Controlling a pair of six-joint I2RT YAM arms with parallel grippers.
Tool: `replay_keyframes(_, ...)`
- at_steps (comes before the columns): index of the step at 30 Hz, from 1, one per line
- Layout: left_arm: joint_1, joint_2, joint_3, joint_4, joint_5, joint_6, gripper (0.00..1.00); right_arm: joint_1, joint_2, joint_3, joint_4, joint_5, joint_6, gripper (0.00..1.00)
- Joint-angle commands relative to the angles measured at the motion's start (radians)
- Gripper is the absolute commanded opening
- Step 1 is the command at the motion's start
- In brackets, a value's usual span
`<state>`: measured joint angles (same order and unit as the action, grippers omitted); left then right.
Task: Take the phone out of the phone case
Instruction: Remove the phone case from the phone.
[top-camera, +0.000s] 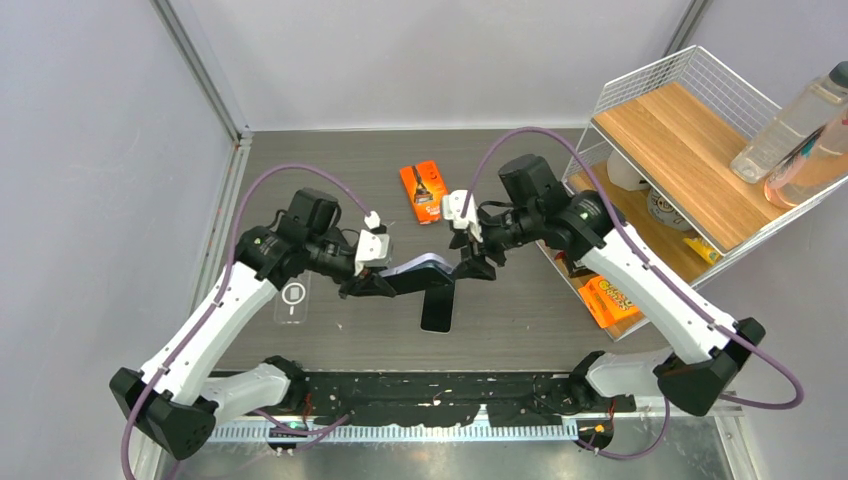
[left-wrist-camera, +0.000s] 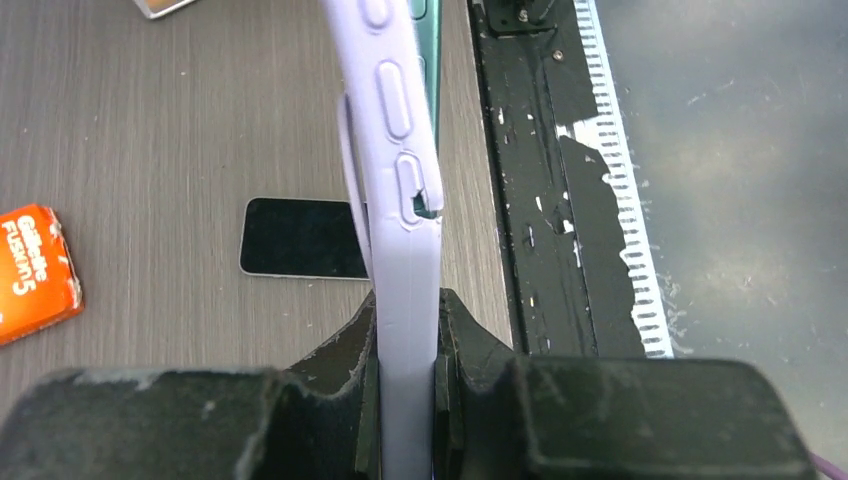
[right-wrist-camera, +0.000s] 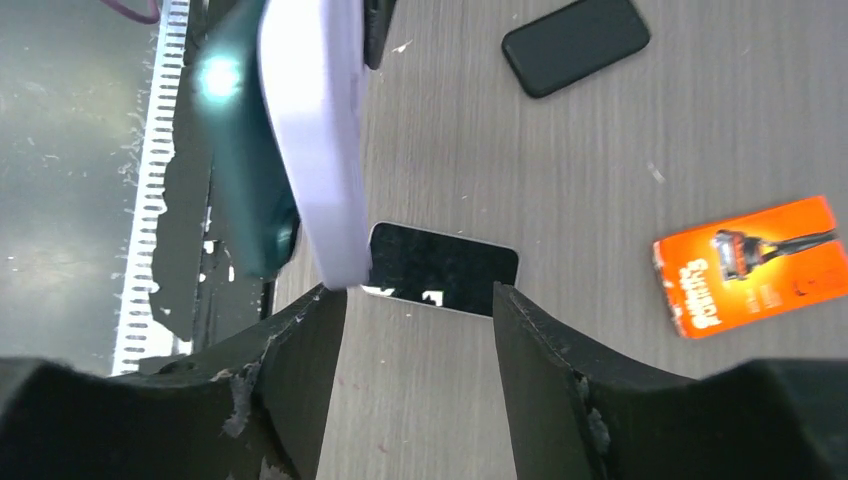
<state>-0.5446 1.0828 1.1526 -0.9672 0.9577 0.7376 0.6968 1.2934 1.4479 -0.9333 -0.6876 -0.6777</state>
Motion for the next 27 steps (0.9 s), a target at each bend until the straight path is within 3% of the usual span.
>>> replay_keyframes(1, 0.041, -0.046, -0.001, 0.108, 0.062, -0.108, 0.0, -0.013, -0.097, 0.009, 0.023, -0.059, -0.113, 0.62)
replay_keyframes(10, 0.063, -0.048, -0.017, 0.187, 0.025, -0.181, 0.0, -0.013, -0.131, 0.086, -0.121, -0.123, -0.207, 0.61)
replay_keyframes(19, 0.062, -0.057, -0.012, 0.194, 0.015, -0.194, 0.0, -0.013, -0.066, 0.129, -0.097, -0.228, -0.149, 0.58)
replay_keyframes(27, 0.062, -0.06, -0.016, 0.209, 0.019, -0.205, 0.0, -0.013, -0.046, 0.11, -0.05, -0.226, -0.105, 0.55)
